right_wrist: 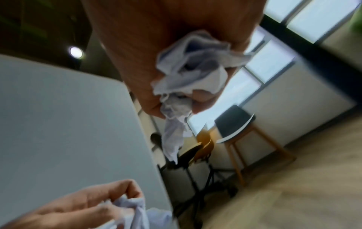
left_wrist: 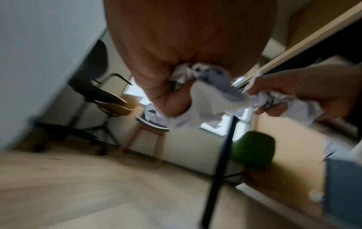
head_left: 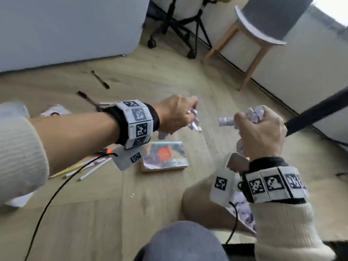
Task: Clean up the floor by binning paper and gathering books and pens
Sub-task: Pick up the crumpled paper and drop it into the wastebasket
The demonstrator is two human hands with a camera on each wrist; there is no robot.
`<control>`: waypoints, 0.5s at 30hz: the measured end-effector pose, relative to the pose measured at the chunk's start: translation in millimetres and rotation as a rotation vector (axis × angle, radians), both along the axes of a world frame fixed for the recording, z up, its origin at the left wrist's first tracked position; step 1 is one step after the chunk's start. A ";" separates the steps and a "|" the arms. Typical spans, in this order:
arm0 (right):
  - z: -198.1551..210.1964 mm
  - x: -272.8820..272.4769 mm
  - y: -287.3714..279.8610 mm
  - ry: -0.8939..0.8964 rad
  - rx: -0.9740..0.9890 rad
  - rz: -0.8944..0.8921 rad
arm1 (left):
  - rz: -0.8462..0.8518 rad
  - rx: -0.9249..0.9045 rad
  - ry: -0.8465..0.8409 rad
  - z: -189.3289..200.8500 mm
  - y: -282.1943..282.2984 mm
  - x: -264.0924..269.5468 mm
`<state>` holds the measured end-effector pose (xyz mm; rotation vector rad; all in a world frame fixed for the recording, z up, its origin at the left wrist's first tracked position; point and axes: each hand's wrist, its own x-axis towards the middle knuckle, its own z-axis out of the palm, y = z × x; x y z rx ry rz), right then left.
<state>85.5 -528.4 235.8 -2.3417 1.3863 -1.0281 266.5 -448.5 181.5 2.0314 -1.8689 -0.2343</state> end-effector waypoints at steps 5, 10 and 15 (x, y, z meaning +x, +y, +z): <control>-5.6 -73.3 -22.3 0.101 -0.073 -0.322 | -0.169 -0.077 0.335 14.6 -62.7 -120.8; -54.1 -109.8 -35.2 0.256 0.363 -0.456 | -0.360 0.107 0.283 -21.5 -98.7 -182.1; -76.8 -125.9 -39.0 0.280 0.594 -0.293 | -0.426 0.433 0.434 -37.7 -105.9 -173.3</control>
